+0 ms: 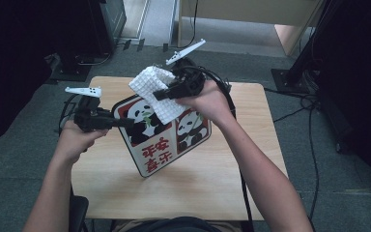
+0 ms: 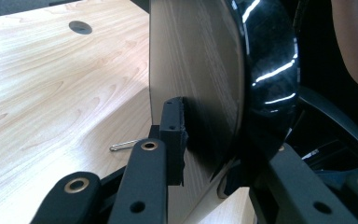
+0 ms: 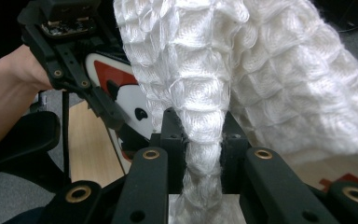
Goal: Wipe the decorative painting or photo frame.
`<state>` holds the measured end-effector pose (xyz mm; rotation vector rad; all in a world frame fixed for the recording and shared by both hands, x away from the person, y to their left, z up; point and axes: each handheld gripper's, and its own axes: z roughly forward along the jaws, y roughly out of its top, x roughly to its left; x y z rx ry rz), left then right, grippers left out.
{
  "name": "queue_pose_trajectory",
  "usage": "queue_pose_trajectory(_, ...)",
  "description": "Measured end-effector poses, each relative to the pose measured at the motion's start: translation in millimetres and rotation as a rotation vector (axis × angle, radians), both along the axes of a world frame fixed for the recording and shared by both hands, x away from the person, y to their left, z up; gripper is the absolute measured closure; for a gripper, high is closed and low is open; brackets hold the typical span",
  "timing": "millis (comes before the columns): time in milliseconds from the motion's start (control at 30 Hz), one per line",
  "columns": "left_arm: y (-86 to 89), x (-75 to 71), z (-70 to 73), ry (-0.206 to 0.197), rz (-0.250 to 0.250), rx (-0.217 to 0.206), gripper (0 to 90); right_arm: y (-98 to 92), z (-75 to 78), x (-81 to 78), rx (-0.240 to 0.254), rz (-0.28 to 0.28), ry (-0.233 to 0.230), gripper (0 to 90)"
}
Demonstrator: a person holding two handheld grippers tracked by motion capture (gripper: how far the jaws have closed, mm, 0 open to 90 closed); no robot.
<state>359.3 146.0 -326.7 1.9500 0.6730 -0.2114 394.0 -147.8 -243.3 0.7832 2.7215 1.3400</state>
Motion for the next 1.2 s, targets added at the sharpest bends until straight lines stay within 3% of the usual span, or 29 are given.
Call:
queue_pose_trajectory(367, 0.6, 0.3, -0.3, 0.002, -0.003, 0.001, 73.4, 1.5, -10.0, 2.3, -0.001, -0.002, 0.006, 77.3)
queue_pose_trajectory(1200, 0.3, 0.8, -0.8, 0.002, -0.005, 0.003, 73.1, -10.3, -50.7, -1.5, 0.011, -0.001, 0.037, 77.1)
